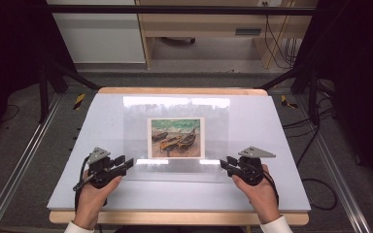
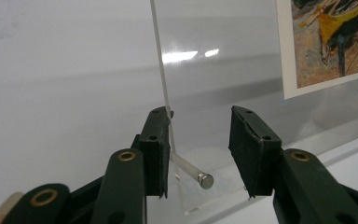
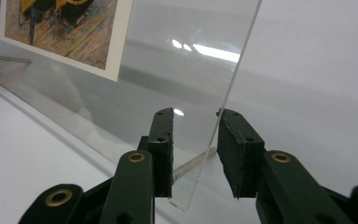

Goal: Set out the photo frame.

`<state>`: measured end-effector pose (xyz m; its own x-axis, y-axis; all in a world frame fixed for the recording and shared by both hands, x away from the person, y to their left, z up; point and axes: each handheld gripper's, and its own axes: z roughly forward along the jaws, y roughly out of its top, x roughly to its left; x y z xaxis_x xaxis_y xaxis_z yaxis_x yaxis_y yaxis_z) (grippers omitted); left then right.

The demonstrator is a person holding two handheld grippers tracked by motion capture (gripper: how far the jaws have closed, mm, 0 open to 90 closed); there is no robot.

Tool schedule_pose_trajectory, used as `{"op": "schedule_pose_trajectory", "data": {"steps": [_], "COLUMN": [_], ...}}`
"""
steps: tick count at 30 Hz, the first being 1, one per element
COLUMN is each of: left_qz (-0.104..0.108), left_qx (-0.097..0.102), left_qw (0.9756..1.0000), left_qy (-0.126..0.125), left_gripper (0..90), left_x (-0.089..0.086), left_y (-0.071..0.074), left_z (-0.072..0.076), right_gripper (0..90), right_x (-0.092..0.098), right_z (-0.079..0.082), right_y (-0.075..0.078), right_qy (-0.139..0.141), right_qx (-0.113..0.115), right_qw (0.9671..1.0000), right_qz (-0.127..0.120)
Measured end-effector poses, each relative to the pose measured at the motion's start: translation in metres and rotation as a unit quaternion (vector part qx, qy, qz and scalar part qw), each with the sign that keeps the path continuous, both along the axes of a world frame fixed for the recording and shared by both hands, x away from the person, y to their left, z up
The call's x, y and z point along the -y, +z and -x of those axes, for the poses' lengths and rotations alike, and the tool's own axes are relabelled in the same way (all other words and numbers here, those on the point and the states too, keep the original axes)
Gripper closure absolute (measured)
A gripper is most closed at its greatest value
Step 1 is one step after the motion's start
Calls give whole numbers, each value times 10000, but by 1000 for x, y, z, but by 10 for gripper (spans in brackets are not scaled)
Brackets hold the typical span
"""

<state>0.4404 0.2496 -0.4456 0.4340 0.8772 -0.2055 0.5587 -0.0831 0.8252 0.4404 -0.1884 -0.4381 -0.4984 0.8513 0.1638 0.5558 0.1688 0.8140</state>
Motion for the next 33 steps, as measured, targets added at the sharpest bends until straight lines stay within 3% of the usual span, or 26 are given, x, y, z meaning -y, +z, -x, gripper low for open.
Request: {"op": "schedule_pose_trajectory", "data": {"steps": [33], "left_qz": [-362], "left_qx": [-29], "left_qw": [9993], "left_qy": [-22], "left_gripper": [631], "left_x": [2], "left_y": [-3], "left_z": [16], "right_gripper": [735], "right_x": [-5], "right_z": [17], "right_y": [-1], "right_qy": [-93], "right_qx": [38], "right_qw": [9994], "right_qz": [340]}}
